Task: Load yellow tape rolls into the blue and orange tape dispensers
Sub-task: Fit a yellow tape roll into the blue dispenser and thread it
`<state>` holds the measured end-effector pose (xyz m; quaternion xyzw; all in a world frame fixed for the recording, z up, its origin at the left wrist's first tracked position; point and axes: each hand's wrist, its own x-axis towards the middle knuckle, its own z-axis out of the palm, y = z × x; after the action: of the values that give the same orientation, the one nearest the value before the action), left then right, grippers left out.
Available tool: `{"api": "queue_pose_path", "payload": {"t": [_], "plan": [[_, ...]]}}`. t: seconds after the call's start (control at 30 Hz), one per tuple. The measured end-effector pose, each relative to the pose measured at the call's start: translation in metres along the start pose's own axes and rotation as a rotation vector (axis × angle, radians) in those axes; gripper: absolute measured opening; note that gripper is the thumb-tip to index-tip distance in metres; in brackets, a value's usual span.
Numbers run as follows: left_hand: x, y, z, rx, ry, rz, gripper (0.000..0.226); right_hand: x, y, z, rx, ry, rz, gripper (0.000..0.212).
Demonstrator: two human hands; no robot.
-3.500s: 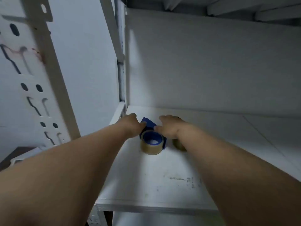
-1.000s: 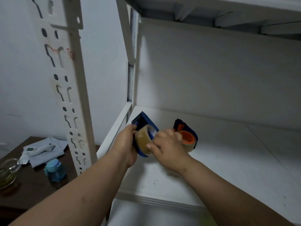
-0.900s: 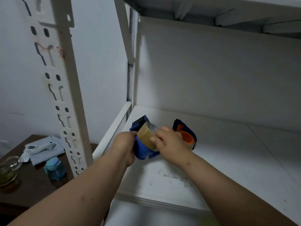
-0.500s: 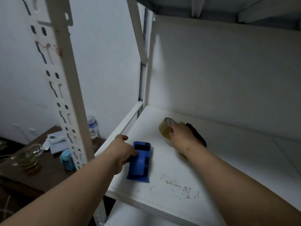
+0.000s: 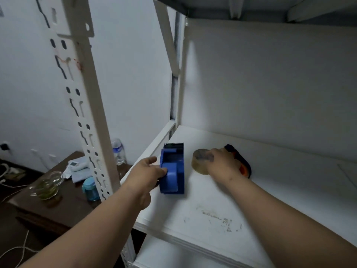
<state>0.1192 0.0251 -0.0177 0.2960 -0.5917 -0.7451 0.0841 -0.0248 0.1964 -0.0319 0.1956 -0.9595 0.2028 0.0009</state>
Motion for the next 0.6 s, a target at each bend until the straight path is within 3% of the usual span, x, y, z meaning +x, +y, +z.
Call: {"api": "queue_pose_path", "payload": {"t": [0.1, 0.3, 0.6], "plan": [[-0.009, 0.014, 0.024, -0.018, -0.126, 0.059, 0.05, -0.022, 0.003, -0.017, 0.26, 0.029, 0.098, 0.028], [-0.033, 0.017, 0.083, 0.044, -0.425, 0.067, 0.018, -0.095, 0.028, -0.054, 0.888, 0.043, 0.385, 0.023], [-0.112, -0.042, 0.202, 0.263, -0.806, -0.095, 0.018, -0.235, 0.123, -0.1, 0.711, 0.29, 0.702, 0.012]]}}
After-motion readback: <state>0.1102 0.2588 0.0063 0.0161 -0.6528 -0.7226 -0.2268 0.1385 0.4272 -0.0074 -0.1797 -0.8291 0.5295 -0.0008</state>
